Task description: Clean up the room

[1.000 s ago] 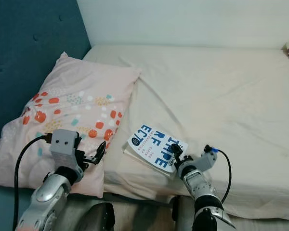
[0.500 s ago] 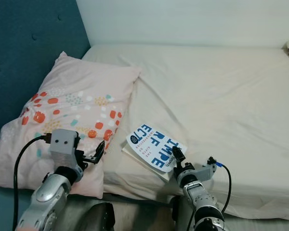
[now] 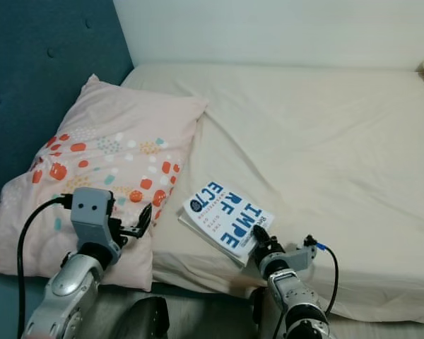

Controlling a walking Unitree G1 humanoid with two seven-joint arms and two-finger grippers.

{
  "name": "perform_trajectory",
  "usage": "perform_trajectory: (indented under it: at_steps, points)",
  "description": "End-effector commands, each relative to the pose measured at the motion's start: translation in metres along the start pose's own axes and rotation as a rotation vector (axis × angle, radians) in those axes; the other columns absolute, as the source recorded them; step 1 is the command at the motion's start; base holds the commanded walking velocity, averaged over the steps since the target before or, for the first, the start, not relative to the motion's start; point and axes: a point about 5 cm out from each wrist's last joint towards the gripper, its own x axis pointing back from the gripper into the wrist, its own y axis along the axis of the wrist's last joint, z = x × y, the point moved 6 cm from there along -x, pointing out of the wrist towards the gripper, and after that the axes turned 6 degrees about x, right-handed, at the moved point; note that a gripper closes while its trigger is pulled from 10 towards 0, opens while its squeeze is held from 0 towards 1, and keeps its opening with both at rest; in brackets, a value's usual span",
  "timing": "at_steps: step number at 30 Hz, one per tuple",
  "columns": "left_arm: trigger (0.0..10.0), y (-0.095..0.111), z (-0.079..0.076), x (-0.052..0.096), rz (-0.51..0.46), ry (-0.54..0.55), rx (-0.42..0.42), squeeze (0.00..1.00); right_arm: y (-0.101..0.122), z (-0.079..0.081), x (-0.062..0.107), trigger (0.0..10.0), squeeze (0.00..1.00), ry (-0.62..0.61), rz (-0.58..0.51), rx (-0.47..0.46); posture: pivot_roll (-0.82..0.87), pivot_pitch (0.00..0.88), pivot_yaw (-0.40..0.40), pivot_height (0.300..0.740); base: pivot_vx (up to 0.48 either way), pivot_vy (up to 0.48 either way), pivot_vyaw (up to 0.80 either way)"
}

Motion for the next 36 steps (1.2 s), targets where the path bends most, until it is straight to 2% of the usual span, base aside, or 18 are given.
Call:
perform_trajectory:
  at_steps: [1,8,17,18,21,23,25,26,28,30,34,36]
  points:
    - [10.0,-0.006,0.003,0.002,0.021,0.021,-0.003,0.00,-0.009,-0.006,0.002,0.0,0.00,-0.019,0.028,-0.020,0.13,0.188,0.003,0.592,0.000,0.000,0.00]
    - [10.0,-0.005,0.003,0.000,0.019,0.023,-0.003,0.00,-0.005,-0.001,0.000,0.0,0.00,-0.008,0.038,0.009,0.12,0.177,0.004,0.592,0.000,0.000,0.00]
    - [10.0,-0.004,0.003,-0.002,0.011,0.019,0.001,0.00,0.007,0.025,-0.010,0.0,0.00,0.042,0.113,0.205,0.12,0.166,0.005,0.592,0.000,0.000,0.00]
    - [10.0,-0.004,0.003,-0.002,0.011,0.019,0.001,0.00,0.007,0.025,-0.010,0.0,0.00,0.042,0.113,0.205,0.12,0.166,0.005,0.592,0.000,0.000,0.00]
    - [10.0,-0.004,0.003,-0.002,0.010,0.017,0.003,0.00,0.021,0.036,-0.013,0.0,0.00,0.060,0.123,0.284,0.11,0.166,0.002,0.592,0.000,0.000,0.00]
    - [10.0,-0.004,0.003,-0.002,0.010,0.017,0.003,0.00,0.021,0.036,-0.013,0.0,0.00,0.060,0.123,0.284,0.11,0.166,0.002,0.592,0.000,0.000,0.00]
    - [10.0,-0.004,0.003,-0.002,0.009,0.016,0.005,0.00,0.030,0.041,-0.013,0.0,0.00,0.059,0.151,0.383,0.11,0.170,0.003,0.592,0.000,0.000,0.00]
    - [10.0,-0.004,0.003,-0.002,0.009,0.016,0.005,0.00,0.030,0.041,-0.013,0.0,0.00,0.059,0.151,0.383,0.11,0.170,0.003,0.592,0.000,0.000,0.00]
    - [10.0,-0.005,0.002,-0.002,0.009,0.007,0.008,0.00,0.033,0.040,-0.011,0.0,0.00,0.051,0.205,0.501,0.11,0.173,0.005,0.592,0.000,0.000,0.00]
    - [10.0,-0.005,0.002,-0.002,0.009,0.007,0.008,0.00,0.033,0.040,-0.011,0.0,0.00,0.051,0.205,0.501,0.11,0.173,0.005,0.592,0.000,0.000,0.00]
    - [10.0,-0.004,-0.003,-0.001,0.007,-0.028,0.006,0.00,0.035,0.036,-0.006,0.0,0.00,0.053,0.276,0.624,0.11,0.179,0.004,0.592,0.000,0.000,0.00]
    - [10.0,-0.004,-0.004,-0.001,0.007,-0.032,0.006,0.00,0.035,0.035,-0.005,0.0,0.00,0.057,0.290,0.641,0.11,0.180,0.004,0.592,0.000,0.000,0.00]
